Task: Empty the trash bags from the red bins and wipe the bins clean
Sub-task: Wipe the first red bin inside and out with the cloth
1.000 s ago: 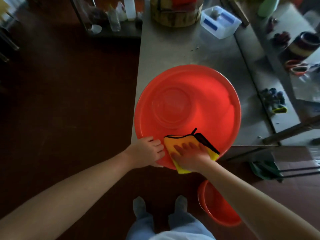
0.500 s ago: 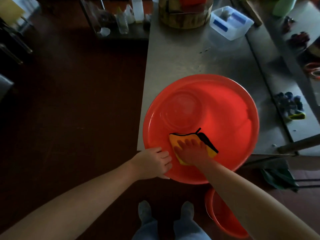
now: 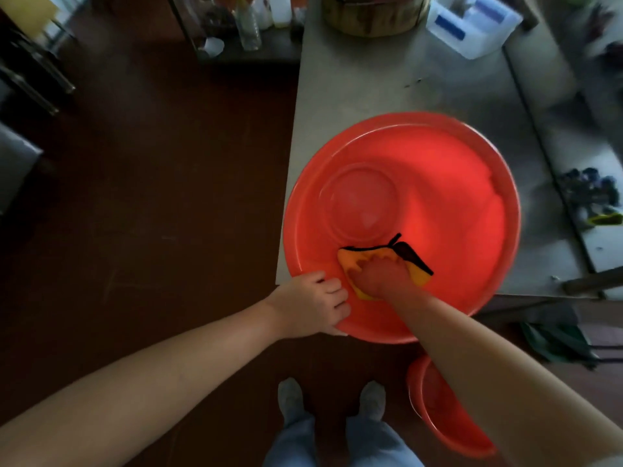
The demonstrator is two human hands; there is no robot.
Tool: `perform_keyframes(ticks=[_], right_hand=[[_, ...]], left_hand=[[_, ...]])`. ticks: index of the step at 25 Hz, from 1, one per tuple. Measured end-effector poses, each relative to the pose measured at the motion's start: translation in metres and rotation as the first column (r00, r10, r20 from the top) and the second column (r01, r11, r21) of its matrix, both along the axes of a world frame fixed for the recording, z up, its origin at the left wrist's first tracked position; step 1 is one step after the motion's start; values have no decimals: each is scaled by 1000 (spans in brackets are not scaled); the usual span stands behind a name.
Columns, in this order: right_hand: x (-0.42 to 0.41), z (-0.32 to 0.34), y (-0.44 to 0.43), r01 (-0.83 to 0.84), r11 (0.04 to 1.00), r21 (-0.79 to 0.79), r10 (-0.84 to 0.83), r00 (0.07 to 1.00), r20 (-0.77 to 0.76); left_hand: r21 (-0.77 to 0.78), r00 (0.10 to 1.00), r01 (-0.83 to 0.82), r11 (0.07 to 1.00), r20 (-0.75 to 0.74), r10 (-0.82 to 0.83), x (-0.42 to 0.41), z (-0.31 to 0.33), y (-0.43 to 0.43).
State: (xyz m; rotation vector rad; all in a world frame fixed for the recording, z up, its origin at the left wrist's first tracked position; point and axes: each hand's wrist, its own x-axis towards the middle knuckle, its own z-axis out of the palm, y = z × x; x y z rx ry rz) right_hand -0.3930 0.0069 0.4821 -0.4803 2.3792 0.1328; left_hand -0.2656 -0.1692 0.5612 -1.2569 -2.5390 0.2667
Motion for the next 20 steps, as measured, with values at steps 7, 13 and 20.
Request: perform_keyframes(ticks=[7, 13, 20], right_hand=[[82, 56, 48, -117, 993, -19, 115, 990, -83], [106, 78, 68, -114, 992, -49, 112, 992, -51], [88, 102, 111, -487, 870, 74, 488, 828, -277]], left_hand=[[-166, 997, 48, 985, 73, -36, 0, 6, -6], [-225, 986, 144, 964, 118, -119, -25, 29, -21], [-319, 974, 209, 925, 151, -168, -68, 77, -57]])
